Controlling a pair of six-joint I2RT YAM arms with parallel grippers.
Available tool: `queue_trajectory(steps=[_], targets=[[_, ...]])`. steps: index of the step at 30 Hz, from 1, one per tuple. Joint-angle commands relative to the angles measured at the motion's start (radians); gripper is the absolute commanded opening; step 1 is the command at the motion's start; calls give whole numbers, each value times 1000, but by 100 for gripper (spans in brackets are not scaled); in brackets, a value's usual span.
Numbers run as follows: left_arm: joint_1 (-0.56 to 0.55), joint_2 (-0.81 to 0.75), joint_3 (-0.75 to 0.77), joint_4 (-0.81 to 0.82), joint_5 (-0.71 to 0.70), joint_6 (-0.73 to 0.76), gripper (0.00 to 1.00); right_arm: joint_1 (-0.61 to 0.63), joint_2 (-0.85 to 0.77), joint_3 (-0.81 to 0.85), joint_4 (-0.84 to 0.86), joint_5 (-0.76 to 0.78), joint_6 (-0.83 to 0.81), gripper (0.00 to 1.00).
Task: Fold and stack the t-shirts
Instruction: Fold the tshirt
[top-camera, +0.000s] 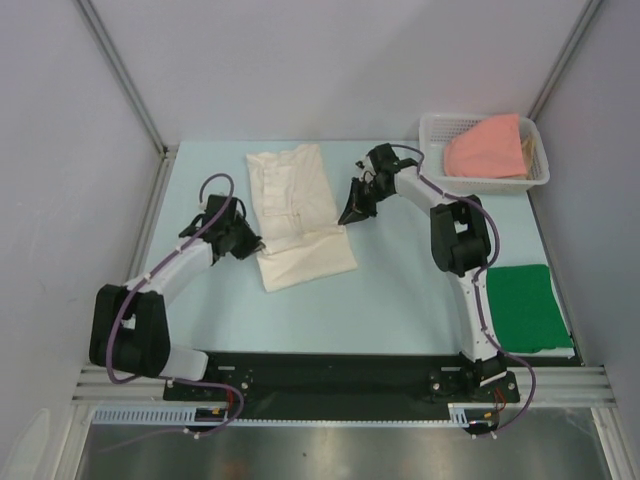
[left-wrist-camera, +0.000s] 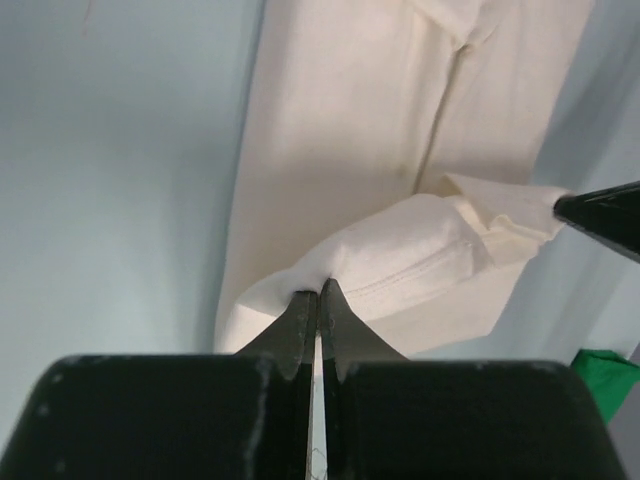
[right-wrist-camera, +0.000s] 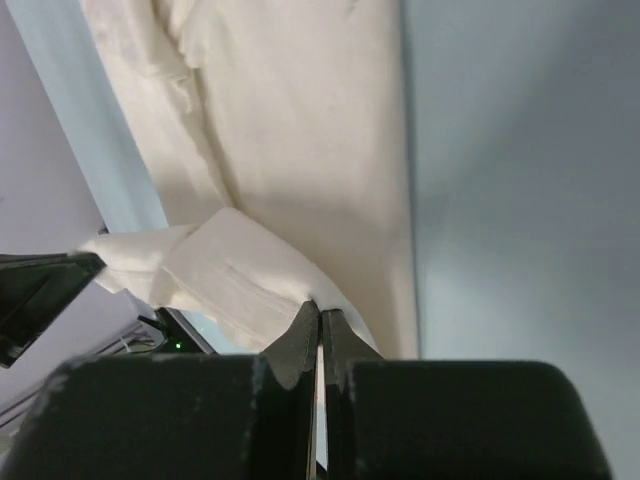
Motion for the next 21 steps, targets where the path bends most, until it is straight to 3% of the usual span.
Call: queue_trajectory(steps=[1,6,21], targets=[[32,56,77,84,61,74,0,-27,28,84,-37,-53,-1,0],[46,156,152,86,70,88,0,-29,106,194,-58,-92,-2,0],[81,299,255,86,96,94,0,-48,182,296,-15,-119,56,0]])
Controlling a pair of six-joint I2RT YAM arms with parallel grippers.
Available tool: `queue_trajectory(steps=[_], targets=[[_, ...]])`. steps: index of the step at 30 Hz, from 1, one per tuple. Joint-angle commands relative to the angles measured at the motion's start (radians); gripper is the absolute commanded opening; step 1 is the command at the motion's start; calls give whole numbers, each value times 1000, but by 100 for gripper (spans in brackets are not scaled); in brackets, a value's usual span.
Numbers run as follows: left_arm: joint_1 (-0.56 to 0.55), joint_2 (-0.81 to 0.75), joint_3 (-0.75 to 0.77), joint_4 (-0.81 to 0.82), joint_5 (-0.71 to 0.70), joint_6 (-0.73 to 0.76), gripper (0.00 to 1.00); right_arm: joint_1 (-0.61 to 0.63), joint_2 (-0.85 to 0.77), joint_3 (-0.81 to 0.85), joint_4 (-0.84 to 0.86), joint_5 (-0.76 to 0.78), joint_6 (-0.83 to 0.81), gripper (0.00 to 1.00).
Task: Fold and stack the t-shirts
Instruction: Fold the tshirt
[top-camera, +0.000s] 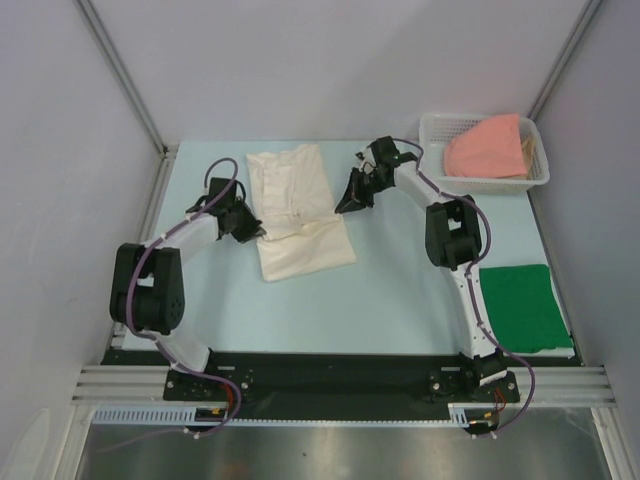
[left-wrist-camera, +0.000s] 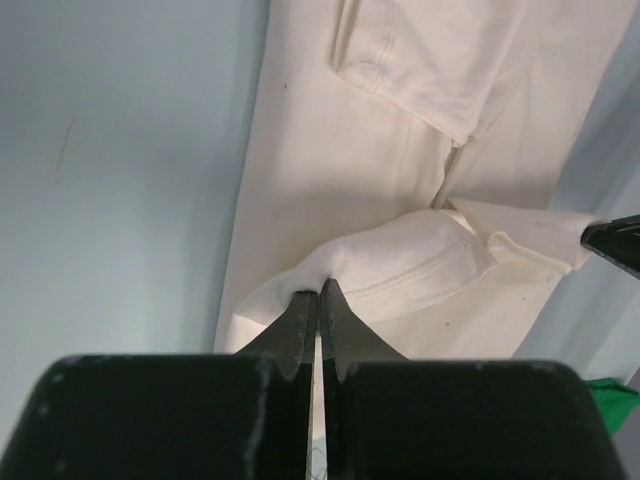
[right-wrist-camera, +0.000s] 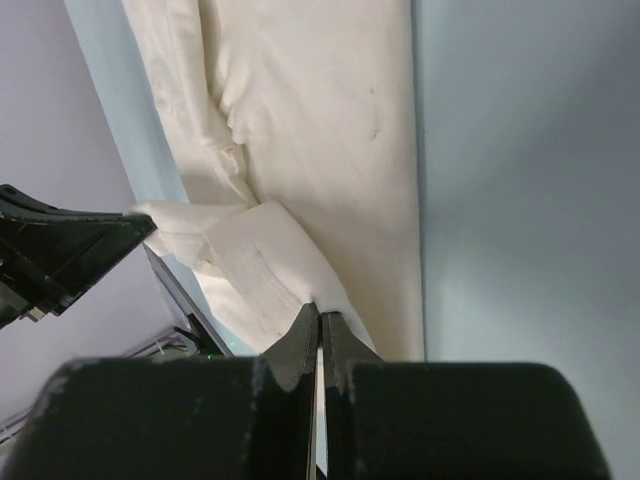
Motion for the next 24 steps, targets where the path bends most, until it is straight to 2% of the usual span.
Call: queue_trajectory(steps=[1,18,20,21,22,23,24], targets=[[11,27,69,25,18,20,0,-19,15,55,18,-21,26,0],[62,125,150,1,47,46,0,-33,129,185,25,-92,77,0],[63,128,155,-1,40,43,2,-33,132,190,35,-98,80,6],[63,128,156,-2,24,49,8,-36,133,196,35,-95,78,18],[68,123,161,-5,14,63,19,-42,135,208,35,-84,78,25],[66,117,169,-22,-9,75,40,-49,141,248,32,-72,78,29],[65,94,182,-36,-44,94,48,-58,144,283,-1,-54,78,40]])
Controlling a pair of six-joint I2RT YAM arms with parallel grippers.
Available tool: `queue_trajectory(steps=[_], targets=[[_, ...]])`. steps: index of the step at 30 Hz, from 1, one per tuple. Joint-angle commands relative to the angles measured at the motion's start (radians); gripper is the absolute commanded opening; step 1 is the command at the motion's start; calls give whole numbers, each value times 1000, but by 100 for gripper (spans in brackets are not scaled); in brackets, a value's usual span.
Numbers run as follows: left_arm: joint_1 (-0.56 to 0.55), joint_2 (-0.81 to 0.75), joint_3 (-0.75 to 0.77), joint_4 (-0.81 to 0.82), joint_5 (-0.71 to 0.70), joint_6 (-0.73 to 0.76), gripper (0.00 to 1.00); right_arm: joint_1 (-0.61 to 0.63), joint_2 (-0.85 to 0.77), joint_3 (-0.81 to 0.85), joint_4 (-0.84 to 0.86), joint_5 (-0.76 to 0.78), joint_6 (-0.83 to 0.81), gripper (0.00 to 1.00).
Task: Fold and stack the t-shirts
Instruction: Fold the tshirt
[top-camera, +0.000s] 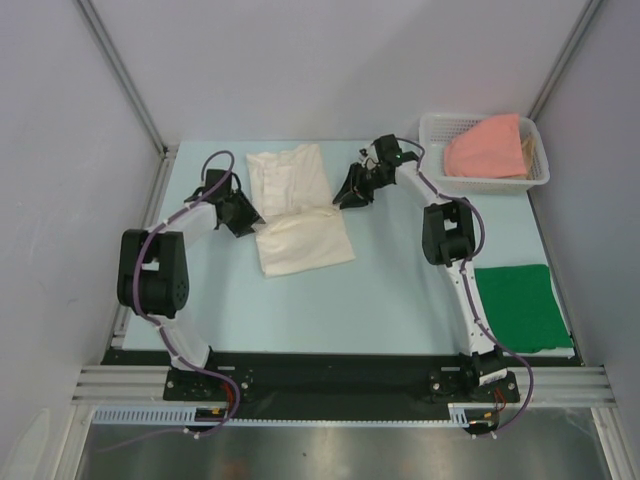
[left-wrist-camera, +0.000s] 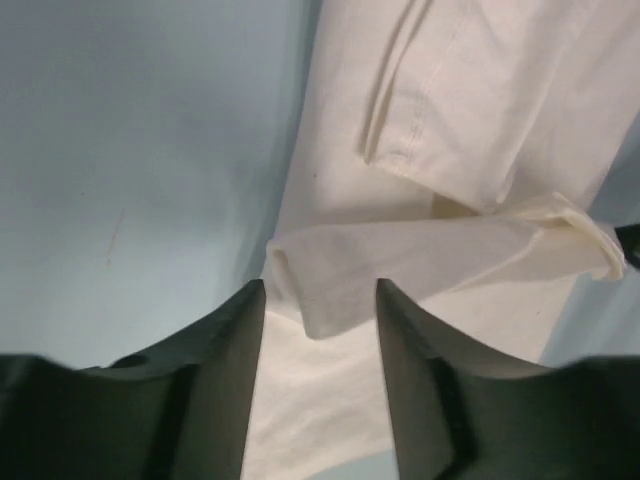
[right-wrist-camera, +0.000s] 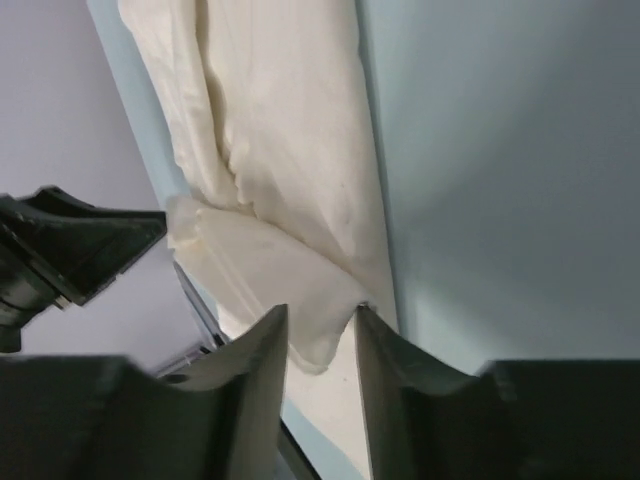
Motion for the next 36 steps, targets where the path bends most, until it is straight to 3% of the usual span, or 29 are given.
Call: queue_trajectory(steps=[1,2,4,10,12,16,17,21,26,29,36], targets=[[9,-48,93,-33,-120,93,57,-47,7,141,-29,31,11,46],[8,-65,110,-83,-149,113,70,-61,-12,161,-54,38,25,51],[8,-137,117,-113,-194,158,73,-73,-62,134,-84,106,4,53],[-93,-337,-102,-6,-9,103,54,-19,-297,-204,-62,130,-81,56],[-124,-378,-187,56,61,80,52,27,-346,-297,-25,92,-103,52],[-152,-409,-383,235,159,-2,34,100,-423,-493,26,73,-143,39],[-152,-392,-391,238,161,1,32,106,-417,-501,17,55,-143,28],[-150,-352,-397,217,128,40,30,100,-395,-569,73,1,-137,7],[-150,-332,-422,180,56,70,29,93,-342,-583,38,-5,-188,3],[-147,-288,-445,133,24,72,23,71,-345,-666,59,2,-189,3],[-149,-364,-555,108,15,47,25,27,-452,-821,81,48,-194,4]])
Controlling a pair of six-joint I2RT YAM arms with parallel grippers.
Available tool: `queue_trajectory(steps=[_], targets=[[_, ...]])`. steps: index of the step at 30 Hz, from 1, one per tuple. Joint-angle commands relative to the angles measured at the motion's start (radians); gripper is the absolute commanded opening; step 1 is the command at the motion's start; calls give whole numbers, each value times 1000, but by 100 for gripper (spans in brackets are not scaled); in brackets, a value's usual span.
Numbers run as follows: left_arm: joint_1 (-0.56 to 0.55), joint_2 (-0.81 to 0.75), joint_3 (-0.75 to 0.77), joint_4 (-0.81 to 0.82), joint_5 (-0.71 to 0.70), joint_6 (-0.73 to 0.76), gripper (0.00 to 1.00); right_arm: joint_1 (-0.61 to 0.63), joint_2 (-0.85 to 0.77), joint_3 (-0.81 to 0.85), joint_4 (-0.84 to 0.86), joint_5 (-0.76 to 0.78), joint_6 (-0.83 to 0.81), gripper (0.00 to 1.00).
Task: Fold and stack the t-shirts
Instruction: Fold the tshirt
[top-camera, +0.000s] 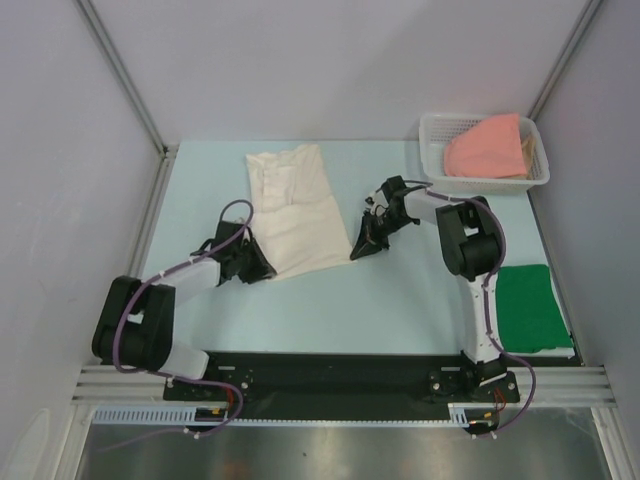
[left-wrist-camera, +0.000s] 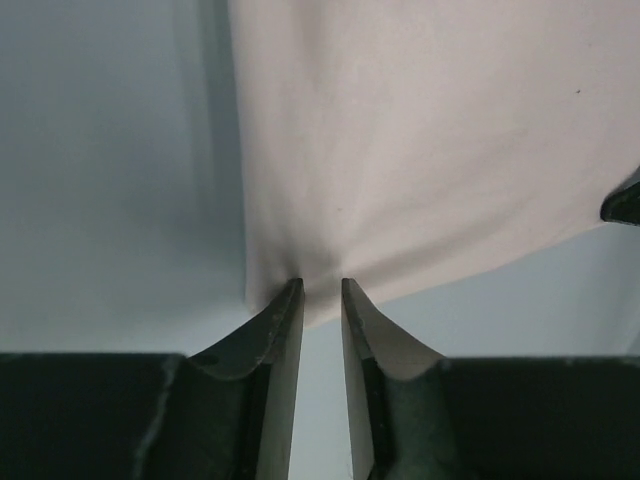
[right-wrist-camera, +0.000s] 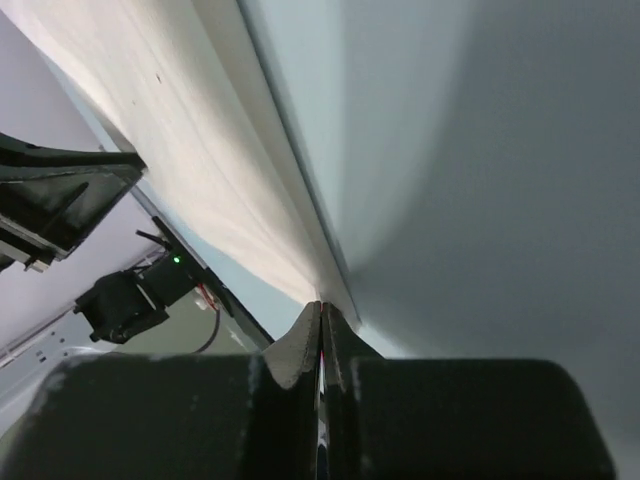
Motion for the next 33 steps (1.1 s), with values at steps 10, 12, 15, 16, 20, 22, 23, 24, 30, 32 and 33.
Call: queue_trajectory(steps=[10,12,15,16,20,22,23,24,30,32,33], targets=[[-47,-506,-51,-324,-136,-170,76,-13,-356,-314,211,177,184,48],[-45,-567,-111,-269,-119,-346,74,5,-397,-416,320,210,348,54],[-51,-649,-310,-24,-102,-631,65,62,-460,-580,625,317,571,62],[-60,-660,-385,45,-143,-690,62,85,-462,-604,727,337,615,63],[-68,-641,-417,95,-249,-754,63,122,-446,-654,790,423,730,63],[-68,-603,-414,119,-265,-754,63,129,-454,-693,817,472,784,61],[-71,-592,-418,137,-279,-758,63,134,-459,-707,831,489,804,58],[-79,-583,-418,145,-291,-775,64,135,-463,-725,852,522,833,57],[-180,-566,-518,269,-390,-988,70,158,-469,-854,969,628,1025,45],[-195,-542,-536,280,-421,-1036,68,162,-457,-871,995,636,1054,45],[-202,-528,-544,307,-434,-1051,67,165,-456,-877,1006,647,1062,45]])
